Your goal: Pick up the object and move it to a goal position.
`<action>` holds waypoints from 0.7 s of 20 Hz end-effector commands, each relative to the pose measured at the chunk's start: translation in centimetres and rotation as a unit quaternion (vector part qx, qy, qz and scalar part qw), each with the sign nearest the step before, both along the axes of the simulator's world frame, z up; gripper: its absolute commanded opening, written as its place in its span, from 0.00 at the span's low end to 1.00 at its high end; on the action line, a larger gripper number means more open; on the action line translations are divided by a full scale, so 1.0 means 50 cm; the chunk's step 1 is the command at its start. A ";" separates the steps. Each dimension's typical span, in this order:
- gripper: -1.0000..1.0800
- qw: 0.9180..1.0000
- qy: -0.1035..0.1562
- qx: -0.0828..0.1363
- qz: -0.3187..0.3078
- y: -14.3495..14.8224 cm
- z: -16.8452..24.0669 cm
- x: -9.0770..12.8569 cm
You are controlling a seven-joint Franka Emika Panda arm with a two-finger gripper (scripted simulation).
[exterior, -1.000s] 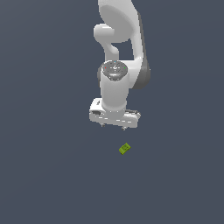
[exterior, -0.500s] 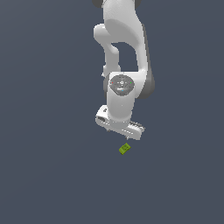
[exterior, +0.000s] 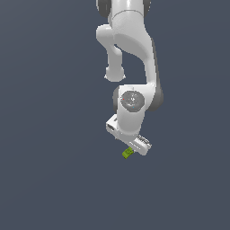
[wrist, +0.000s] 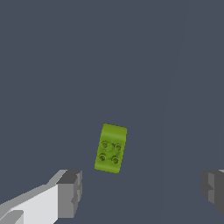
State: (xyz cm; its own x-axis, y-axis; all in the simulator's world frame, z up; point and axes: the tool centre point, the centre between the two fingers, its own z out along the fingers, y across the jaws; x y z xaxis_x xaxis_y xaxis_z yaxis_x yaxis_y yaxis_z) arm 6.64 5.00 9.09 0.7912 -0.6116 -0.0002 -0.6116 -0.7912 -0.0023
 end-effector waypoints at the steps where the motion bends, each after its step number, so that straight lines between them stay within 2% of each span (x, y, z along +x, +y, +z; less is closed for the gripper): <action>1: 0.96 1.000 0.000 0.000 -0.027 0.010 -0.015 0.007; 7: 0.96 0.997 0.001 -0.001 -0.072 0.028 -0.042 0.017; 14: 0.96 0.995 0.001 -0.001 -0.096 0.038 -0.056 0.022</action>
State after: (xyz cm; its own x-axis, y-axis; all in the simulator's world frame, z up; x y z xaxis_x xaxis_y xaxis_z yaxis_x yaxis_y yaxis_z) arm 7.70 6.86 6.37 0.6666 -0.7454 -0.0004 -0.7454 -0.6666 0.0002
